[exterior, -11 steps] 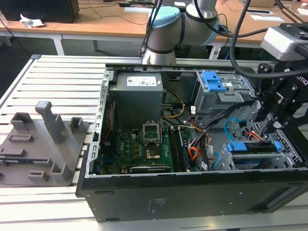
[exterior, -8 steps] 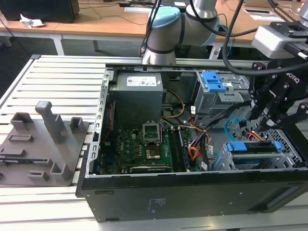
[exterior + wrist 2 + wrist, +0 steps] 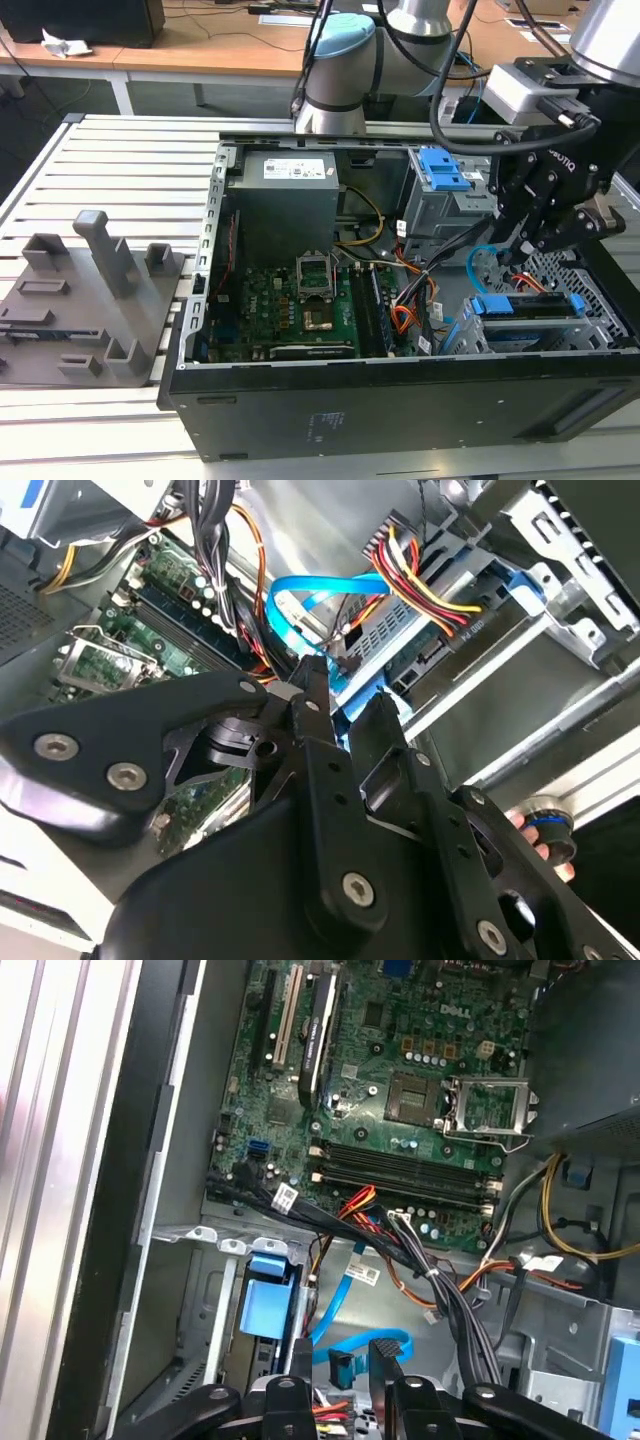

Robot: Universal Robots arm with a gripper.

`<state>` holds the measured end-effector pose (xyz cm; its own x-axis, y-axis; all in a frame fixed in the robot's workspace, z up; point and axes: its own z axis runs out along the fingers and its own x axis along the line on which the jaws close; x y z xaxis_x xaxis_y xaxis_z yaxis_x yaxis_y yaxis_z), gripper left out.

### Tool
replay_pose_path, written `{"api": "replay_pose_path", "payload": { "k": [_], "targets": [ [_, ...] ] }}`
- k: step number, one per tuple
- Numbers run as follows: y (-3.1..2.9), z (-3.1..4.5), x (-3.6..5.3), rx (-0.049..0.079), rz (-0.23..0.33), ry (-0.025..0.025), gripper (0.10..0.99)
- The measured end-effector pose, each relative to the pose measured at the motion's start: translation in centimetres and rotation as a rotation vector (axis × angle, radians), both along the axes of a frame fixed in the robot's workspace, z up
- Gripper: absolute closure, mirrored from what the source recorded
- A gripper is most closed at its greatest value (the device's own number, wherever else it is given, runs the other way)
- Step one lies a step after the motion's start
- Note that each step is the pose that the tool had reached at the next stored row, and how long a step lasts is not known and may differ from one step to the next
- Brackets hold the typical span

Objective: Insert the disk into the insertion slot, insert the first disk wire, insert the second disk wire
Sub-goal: 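Insert the second disk wire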

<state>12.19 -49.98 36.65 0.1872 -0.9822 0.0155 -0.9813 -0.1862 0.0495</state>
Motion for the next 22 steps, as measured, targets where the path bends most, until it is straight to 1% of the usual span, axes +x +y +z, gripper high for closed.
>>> {"api": "replay_pose_path", "payload": {
  "k": [1,3,6,7,10,14,15,16,17,18,19,20,21,22],
  "targets": [
    [0.01,-0.2,0.0,0.0,0.001,0.0,0.725],
    [0.01,-0.87,0.0,-0.002,0.006,0.0,0.725],
    [0.01,-0.94,0.0,-0.002,0.006,0.0,0.725],
    [0.01,-0.94,0.0,-0.002,0.006,0.0,0.741],
    [0.01,-0.94,0.0,-0.002,0.006,0.0,0.922],
    [0.01,-0.94,0.0,-0.002,0.006,0.0,0.925],
    [-0.08,-0.97,0.0,-0.002,0.007,0.0,0.925],
    [-0.73,-0.95,-0.01,-0.002,0.006,0.0,0.925],
    [-1.66,-0.95,0.01,-0.002,0.006,0.0,0.925],
    [-2.4,-0.96,0.08,-0.002,0.007,0.0,0.925],
    [-2.75,-0.99,0.32,-0.002,0.006,0.0003,0.925],
    [-2.85,-1.06,0.84,-0.002,0.006,0.0009,0.925],
    [-2.92,-1.18,1.18,-0.002,0.006,0.0011,0.925],
    [-3.11,-1.5,1.24,-0.002,0.0,0.0011,0.925]
  ]
}}
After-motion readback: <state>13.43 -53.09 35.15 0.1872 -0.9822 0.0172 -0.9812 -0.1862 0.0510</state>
